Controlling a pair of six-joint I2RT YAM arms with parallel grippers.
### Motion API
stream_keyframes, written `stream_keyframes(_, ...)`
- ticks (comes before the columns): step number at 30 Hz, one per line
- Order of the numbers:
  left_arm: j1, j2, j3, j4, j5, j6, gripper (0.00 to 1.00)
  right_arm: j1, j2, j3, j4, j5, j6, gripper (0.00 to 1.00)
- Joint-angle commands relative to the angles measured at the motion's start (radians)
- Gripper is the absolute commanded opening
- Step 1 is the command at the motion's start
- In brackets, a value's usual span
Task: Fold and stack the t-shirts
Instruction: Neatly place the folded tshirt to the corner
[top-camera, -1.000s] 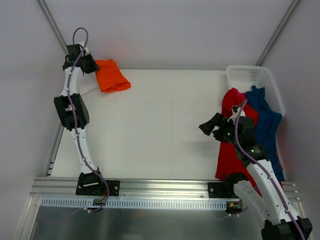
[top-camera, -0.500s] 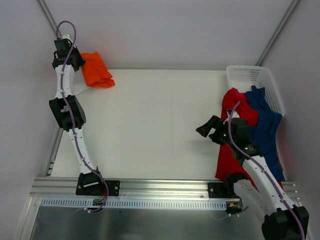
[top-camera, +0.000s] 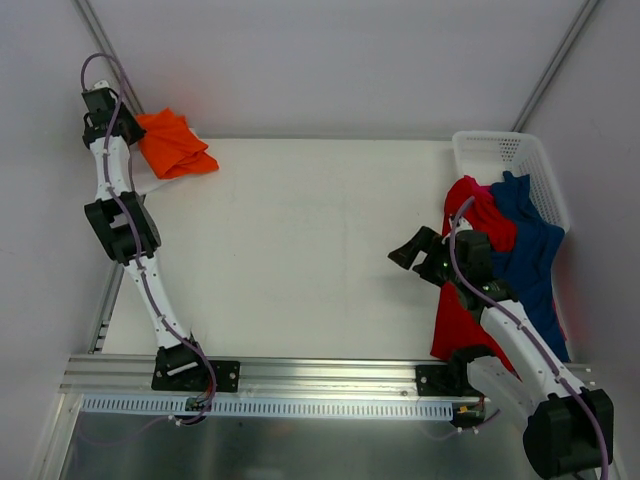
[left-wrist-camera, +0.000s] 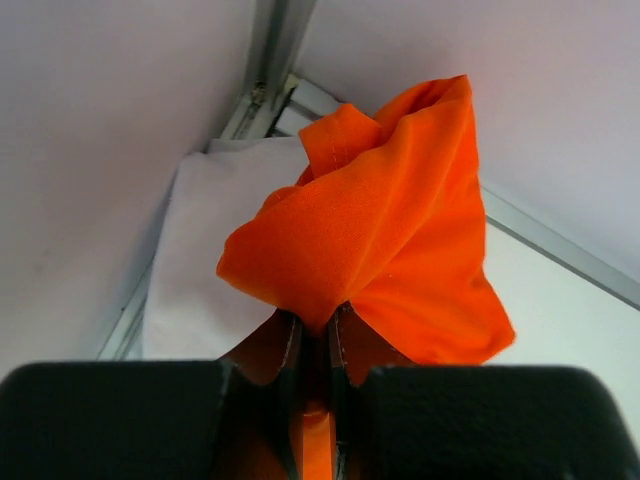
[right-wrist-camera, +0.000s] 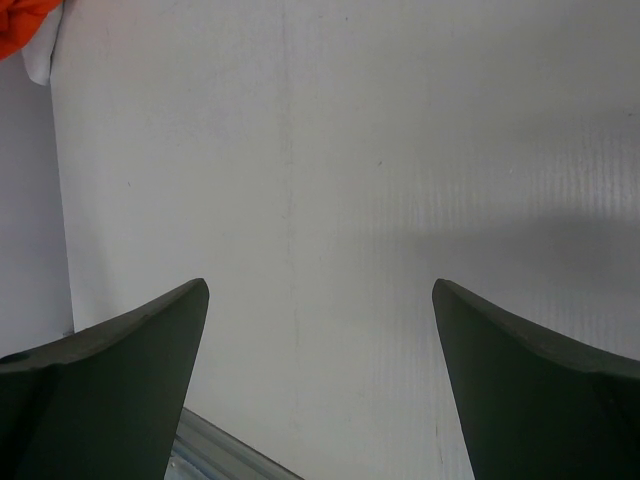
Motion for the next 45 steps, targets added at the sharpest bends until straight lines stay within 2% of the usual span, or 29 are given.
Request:
stream_keyframes(1,0.039,0.04,-0.003,0.052,-0.039,-0.027,0.0,-0.004,0.019,-0.011,0.061,-0.029,0.009,0.99)
stream_keyframes(3,0.062,0.069,-0.012,0.053,-0.039,-0.044,0.09,-0.004,0.033,-0.013,0.065,-0.029,0.008,0.99)
stream_keyframes(4,0.07,0.079,-0.016,0.052,-0.03,-0.05,0.27,-0.004,0.039,-0.011,0.069,-0.029,0.008,0.99)
stream_keyframes(6,0.087,0.1,-0.029,0.05,0.019,-0.057,0.58,-0.004,0.053,-0.01,0.069,-0.028,0.003,0.99)
stream_keyframes(7,0.101,0.103,-0.041,0.049,0.025,-0.064,0.7,-0.004,0.056,-0.009,0.069,-0.028,0.003,0.99)
stream_keyframes(8,0.107,0.108,-0.05,0.05,0.023,-0.066,0.88,-0.004,0.062,-0.008,0.067,-0.028,0.002,1.0)
stream_keyframes(9,0.112,0.113,-0.062,0.049,0.011,-0.069,0.97,-0.004,0.065,-0.005,0.067,-0.028,0.002,1.0)
stream_keyframes(14,0.164,0.113,-0.081,0.05,0.074,-0.129,0.99,-0.006,0.08,0.0,0.069,-0.029,0.003,0.99)
stream_keyframes(16,0.171,0.102,-0.079,0.05,0.156,-0.159,0.99,-0.004,0.08,0.0,0.069,-0.035,0.008,1.0)
stream_keyframes(19,0.165,0.067,-0.108,0.053,0.21,-0.199,0.99,-0.003,0.065,0.001,0.062,-0.028,0.006,0.99)
stream_keyframes(22,0.121,-0.005,-0.19,0.066,0.203,-0.176,0.99,0.0,0.04,0.017,0.018,0.003,-0.012,0.99)
stream_keyframes(25,0.06,-0.122,-0.302,0.084,0.11,-0.121,0.98,0.0,-0.002,0.061,-0.068,0.027,-0.052,0.99)
stream_keyframes(28,0.007,-0.249,-0.395,0.089,-0.062,-0.089,0.98,0.003,-0.09,0.105,-0.175,0.058,-0.089,0.99)
stream_keyframes(29,-0.003,-0.313,-0.42,0.089,-0.185,-0.083,0.99,0.003,-0.116,0.116,-0.204,0.066,-0.096,0.99)
stream_keyframes(33,-0.026,-0.465,-0.573,0.09,-0.465,-0.106,0.99,0.005,-0.257,0.17,-0.351,0.096,-0.112,0.99)
stream_keyframes(36,-0.03,-0.584,-0.676,0.093,-0.616,-0.165,0.99,0.003,-0.377,0.205,-0.453,0.1,-0.104,0.99)
stream_keyframes(40,-0.071,-0.712,-0.765,0.118,-0.645,-0.179,0.99,0.005,-0.507,0.253,-0.58,0.115,-0.104,0.99)
stream_keyframes(42,-0.121,-0.772,-0.785,0.116,-0.659,-0.158,0.99,0.005,-0.523,0.26,-0.603,0.115,-0.103,0.99)
stream_keyframes(45,-0.154,-0.864,-0.829,0.092,-0.485,-0.097,0.99,0.005,-0.523,0.251,-0.61,0.078,-0.093,0.99)
